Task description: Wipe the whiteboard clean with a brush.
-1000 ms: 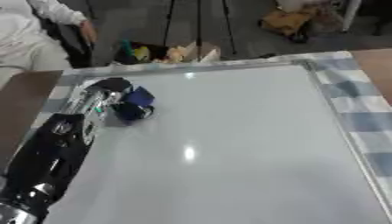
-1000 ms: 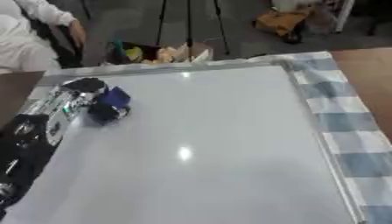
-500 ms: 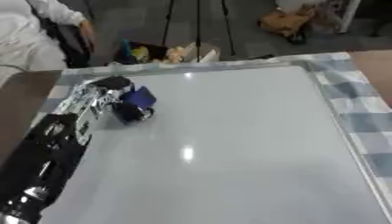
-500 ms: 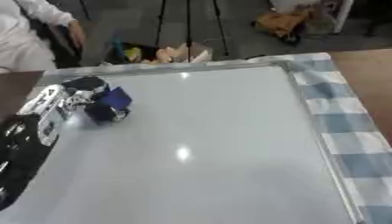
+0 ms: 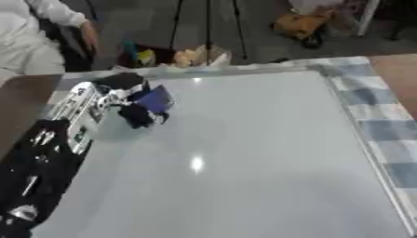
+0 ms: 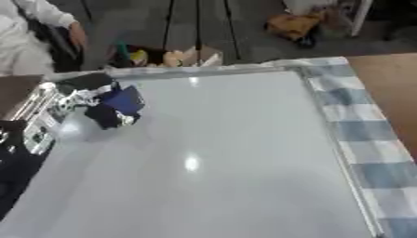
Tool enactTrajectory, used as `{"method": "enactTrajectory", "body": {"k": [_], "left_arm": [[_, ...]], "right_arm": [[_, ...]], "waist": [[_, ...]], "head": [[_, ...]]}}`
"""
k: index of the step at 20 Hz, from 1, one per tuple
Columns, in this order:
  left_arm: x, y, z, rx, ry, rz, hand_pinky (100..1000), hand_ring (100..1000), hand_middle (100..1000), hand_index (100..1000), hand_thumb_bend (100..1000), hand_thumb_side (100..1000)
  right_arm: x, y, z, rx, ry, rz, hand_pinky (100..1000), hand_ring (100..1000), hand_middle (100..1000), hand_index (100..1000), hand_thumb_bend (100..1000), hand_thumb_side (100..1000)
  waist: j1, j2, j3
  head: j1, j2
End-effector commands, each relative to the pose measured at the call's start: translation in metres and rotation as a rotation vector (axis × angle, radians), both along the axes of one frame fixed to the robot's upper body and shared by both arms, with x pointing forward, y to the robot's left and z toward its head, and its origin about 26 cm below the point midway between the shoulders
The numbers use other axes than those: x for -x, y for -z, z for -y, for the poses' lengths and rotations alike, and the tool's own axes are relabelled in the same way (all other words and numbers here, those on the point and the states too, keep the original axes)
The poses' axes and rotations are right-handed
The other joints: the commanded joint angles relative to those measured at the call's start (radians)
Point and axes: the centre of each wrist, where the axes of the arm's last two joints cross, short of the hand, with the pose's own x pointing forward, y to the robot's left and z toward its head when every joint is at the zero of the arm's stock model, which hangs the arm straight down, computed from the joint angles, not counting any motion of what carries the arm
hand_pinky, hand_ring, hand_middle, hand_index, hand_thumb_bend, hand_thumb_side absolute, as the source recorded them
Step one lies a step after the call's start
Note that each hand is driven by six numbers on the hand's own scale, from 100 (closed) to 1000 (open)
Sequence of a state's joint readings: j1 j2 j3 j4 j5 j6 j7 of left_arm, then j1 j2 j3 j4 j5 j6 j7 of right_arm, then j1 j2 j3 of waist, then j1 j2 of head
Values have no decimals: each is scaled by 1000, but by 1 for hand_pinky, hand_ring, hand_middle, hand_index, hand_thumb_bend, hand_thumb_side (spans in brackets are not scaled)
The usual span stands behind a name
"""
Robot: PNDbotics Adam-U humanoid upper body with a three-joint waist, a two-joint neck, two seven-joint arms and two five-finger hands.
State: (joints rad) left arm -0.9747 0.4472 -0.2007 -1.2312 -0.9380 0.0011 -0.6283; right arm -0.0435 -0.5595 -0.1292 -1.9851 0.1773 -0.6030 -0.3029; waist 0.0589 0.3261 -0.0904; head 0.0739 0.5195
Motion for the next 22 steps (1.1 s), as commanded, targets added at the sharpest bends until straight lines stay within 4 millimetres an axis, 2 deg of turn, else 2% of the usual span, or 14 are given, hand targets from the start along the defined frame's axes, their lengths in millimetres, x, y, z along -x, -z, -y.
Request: {"method": "enactTrajectory", "body": {"k": [1, 7, 16, 22], "left_arm": [[14, -21, 1, -20, 54, 40, 100, 291, 193, 194, 100, 271], [36, -21, 15, -46, 177, 45, 100, 281, 184, 194, 100, 272], [73, -19, 23, 26, 234, 27, 100, 270, 174, 193, 100, 295], [95, -18, 27, 95, 277, -71, 100, 272, 176, 193, 100, 309]], "right_arm": [[2, -9, 3, 27, 4, 26, 780, 808, 695, 855, 100, 989], [2, -10, 5, 29, 2, 30, 780, 808, 695, 855, 100, 988], [2, -8, 3, 35, 2, 27, 781, 810, 695, 855, 100, 990], [2, -7, 1, 39, 7, 23, 783, 811, 694, 856, 100, 992]], "waist": [[-7, -23, 1], [-7, -26, 6], [-3, -20, 17], [-2, -12, 23]], "head": [[-5, 10], [-14, 12], [-28, 9], [-32, 12]]}}
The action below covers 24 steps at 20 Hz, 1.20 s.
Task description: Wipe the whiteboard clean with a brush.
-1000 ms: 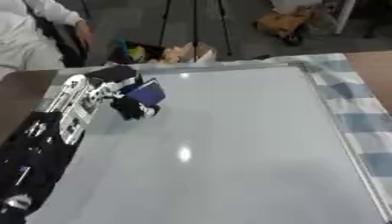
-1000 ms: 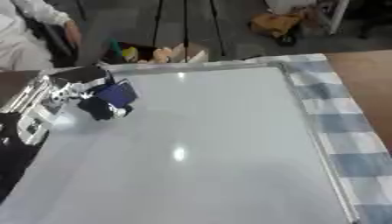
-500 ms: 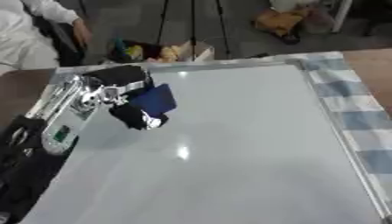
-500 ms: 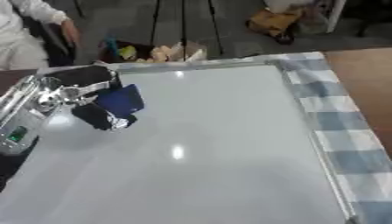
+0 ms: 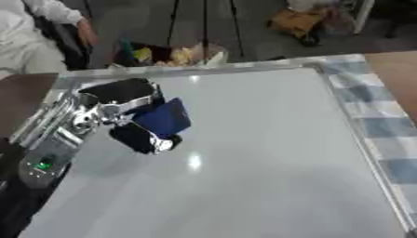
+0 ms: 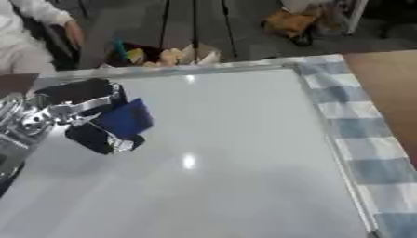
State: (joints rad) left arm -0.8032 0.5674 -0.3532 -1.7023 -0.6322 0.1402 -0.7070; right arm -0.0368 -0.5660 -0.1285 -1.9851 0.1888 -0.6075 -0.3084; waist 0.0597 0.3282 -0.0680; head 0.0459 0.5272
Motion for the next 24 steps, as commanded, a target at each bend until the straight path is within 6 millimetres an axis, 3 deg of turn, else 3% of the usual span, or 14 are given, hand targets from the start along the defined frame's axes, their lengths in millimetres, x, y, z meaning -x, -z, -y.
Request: {"method": "enactTrajectory", "body": {"k": [1, 10, 17, 19, 22, 24], "left_arm": [[14, -14, -2, 29, 23, -32, 100, 272, 175, 193, 100, 311], [25, -10, 23, -26, 107, -142, 100, 280, 181, 196, 100, 326], [20, -3, 33, -82, 125, -203, 100, 315, 212, 216, 100, 421], [18, -1, 35, -113, 135, -213, 101, 373, 261, 276, 100, 520], [13, 5, 39, -162, 148, -214, 145, 410, 296, 311, 100, 550], [8, 12, 40, -195, 155, -215, 204, 475, 375, 377, 100, 581]], "right_arm": [[0, -8, -1, 27, 2, 21, 783, 811, 694, 856, 100, 992], [0, -6, -3, 28, 2, 14, 784, 812, 693, 857, 100, 992], [0, -7, -3, 34, -5, 9, 784, 813, 693, 858, 100, 993], [0, -7, -4, 36, -7, 7, 785, 813, 693, 858, 100, 992], [-1, -7, -4, 39, -10, 5, 785, 813, 693, 858, 100, 992], [-1, -7, -5, 39, -11, 4, 785, 813, 692, 859, 100, 992]], "waist": [[-4, -14, 1], [-3, -16, -1], [2, -19, -6], [4, -19, -8], [6, -18, -9], [7, -18, -11]], "head": [[-4, 5], [1, 9], [2, 9], [2, 10], [2, 10], [3, 8]]}}
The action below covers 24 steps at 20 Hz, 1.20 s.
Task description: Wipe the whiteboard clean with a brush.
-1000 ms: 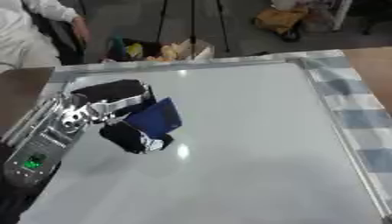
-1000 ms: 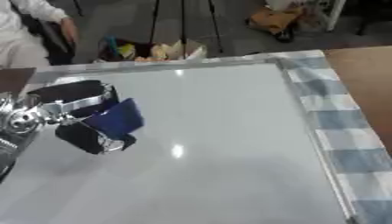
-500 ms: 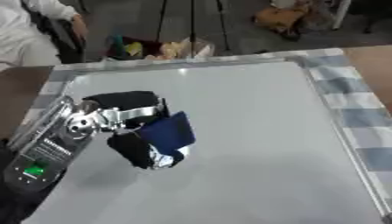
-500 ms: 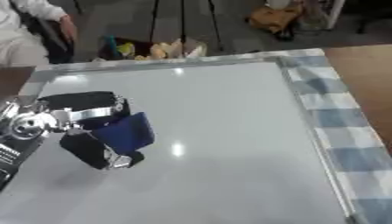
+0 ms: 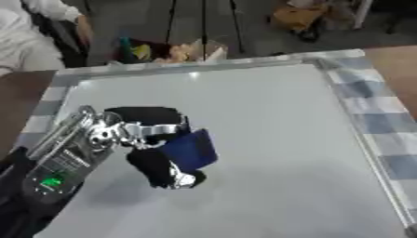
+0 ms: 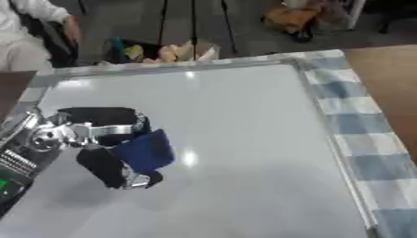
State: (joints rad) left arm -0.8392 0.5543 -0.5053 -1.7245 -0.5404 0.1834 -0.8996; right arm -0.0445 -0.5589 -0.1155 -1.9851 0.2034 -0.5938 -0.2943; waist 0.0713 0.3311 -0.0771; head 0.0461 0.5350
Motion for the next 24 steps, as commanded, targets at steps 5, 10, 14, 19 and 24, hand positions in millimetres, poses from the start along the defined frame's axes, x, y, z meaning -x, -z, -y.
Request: {"method": "enactTrajectory", "body": {"k": [5, 10, 14, 19, 24], "left_arm": [[-11, 12, 4, -95, 47, 23, 246, 525, 445, 485, 100, 618], [-15, 17, 4, -139, 74, 39, 305, 594, 550, 605, 100, 637], [-16, 21, 5, -176, 118, 57, 529, 787, 793, 771, 100, 700], [-20, 27, 5, -232, 174, 88, 639, 857, 876, 869, 100, 742], [-29, 36, 5, -264, 194, 81, 663, 871, 888, 898, 100, 781]], "right_arm": [[0, -9, 0, 22, -10, 20, 786, 813, 691, 859, 100, 993], [0, -10, 1, 22, -12, 21, 785, 813, 691, 859, 100, 994], [0, -11, 1, 23, -16, 21, 785, 812, 691, 858, 100, 994], [0, -11, 1, 23, -21, 23, 784, 812, 690, 858, 100, 992], [0, -12, 1, 22, -27, 26, 784, 812, 690, 858, 100, 990]], "waist": [[-1, -20, -6], [1, -21, -6], [2, -22, -6], [1, -24, -8], [1, -25, -11]], "head": [[1, 1], [2, 1], [1, 2], [1, -3], [1, -5]]}}
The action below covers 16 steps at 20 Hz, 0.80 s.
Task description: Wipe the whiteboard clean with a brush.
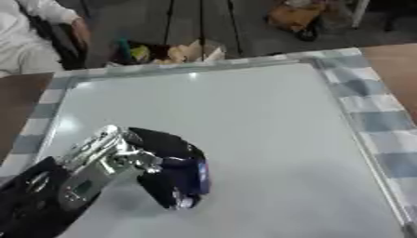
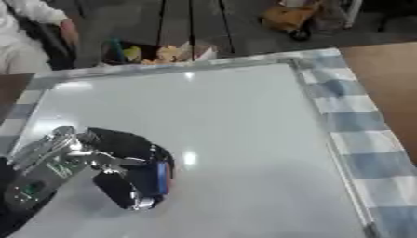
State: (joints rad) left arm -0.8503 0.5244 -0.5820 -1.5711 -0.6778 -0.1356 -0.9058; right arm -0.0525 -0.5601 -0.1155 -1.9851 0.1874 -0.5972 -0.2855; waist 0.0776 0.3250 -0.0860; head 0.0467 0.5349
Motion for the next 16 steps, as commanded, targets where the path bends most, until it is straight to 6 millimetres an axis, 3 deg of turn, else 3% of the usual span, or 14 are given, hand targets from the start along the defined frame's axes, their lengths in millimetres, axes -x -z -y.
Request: {"method": "enactTrajectory", "body": {"k": [1, 11, 12, 13, 16], "left_arm": [[-6, 0, 0, -28, 9, 13, 669, 875, 891, 901, 100, 799], [-15, 3, 1, -41, 23, 13, 675, 879, 897, 907, 100, 814], [-15, 3, 2, -40, 24, 13, 696, 896, 926, 932, 133, 863], [-16, 2, 3, -34, 23, 14, 765, 949, 984, 1000, 463, 1000], [-19, -1, 7, -17, 17, 19, 807, 980, 1000, 1000, 537, 1000]], "right_arm": [[1, -9, 2, 27, -13, 22, 784, 812, 689, 858, 100, 990], [1, -10, 1, 29, -19, 19, 784, 812, 689, 858, 100, 990], [1, -10, 1, 30, -20, 18, 784, 812, 688, 858, 100, 991], [0, -10, 0, 33, -22, 16, 785, 812, 686, 859, 100, 992], [0, -9, -2, 41, -27, 9, 785, 812, 685, 859, 100, 992]], "waist": [[-5, -19, -2], [-4, -19, -2], [-3, -19, -3], [-2, -18, -5], [2, -17, -7]], "head": [[0, -5], [-3, -6], [-3, -8], [-9, -10], [-19, -10]]}}
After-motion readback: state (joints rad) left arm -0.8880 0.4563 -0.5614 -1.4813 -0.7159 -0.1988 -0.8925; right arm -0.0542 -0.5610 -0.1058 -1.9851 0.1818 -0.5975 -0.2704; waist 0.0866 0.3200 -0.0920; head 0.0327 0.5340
